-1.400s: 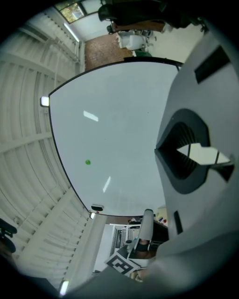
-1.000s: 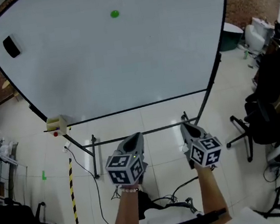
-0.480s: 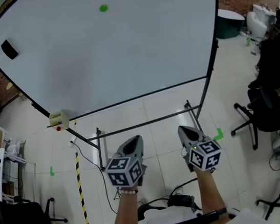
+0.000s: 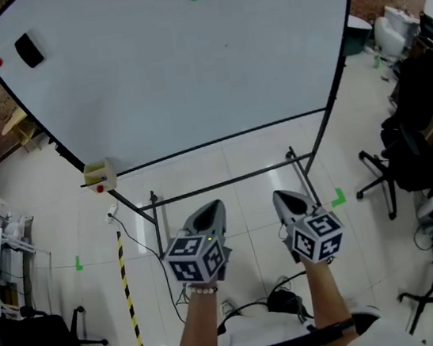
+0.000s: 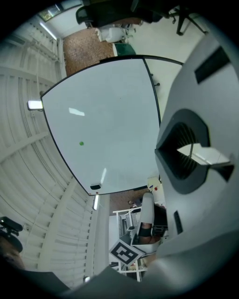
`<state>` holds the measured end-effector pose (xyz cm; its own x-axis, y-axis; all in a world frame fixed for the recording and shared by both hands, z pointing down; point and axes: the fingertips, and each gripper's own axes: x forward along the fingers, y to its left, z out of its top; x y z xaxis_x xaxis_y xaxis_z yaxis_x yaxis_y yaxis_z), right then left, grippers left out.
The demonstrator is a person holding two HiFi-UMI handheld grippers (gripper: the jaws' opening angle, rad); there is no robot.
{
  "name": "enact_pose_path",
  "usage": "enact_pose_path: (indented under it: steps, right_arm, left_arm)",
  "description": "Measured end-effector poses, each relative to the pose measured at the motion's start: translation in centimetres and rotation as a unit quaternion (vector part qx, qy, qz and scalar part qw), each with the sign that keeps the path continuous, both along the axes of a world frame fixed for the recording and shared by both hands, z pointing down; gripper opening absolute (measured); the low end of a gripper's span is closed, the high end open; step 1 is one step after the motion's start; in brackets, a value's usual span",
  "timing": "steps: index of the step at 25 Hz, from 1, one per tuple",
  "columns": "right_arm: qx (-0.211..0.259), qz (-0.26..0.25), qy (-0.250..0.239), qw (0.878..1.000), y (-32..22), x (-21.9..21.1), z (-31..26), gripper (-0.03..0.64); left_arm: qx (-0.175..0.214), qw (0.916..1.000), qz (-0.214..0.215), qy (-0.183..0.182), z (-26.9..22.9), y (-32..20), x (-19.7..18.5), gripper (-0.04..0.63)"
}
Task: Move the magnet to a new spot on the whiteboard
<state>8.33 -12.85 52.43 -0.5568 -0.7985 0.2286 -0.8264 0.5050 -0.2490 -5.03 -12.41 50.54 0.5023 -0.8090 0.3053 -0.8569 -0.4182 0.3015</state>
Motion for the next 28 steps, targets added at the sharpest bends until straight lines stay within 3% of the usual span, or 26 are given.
enact_pose_path:
  steps: [8, 14, 28]
  right_arm:
    - [0.0, 0.03, 0.015, 0.999, 4.3, -5.2, -0.5, 0.0]
    - [0.012, 0.007, 0.028, 1.0, 4.7, -7.8, -2.0, 0.0]
    - [0.048, -0.003, 0.061, 0.997, 4.2, -6.6, -4.7, 0.002]
  left_arm:
    - [0.002, 0.9987, 0.045, 0.023, 0.3, 3.2, -4.2, -0.006]
    - [0.013, 0.9987, 0.037, 0.031, -0.9, 4.5, -5.9, -0.006]
    - [0.044, 0.9981, 0.021, 0.038, -3.7, 4.3, -4.7, -0.006]
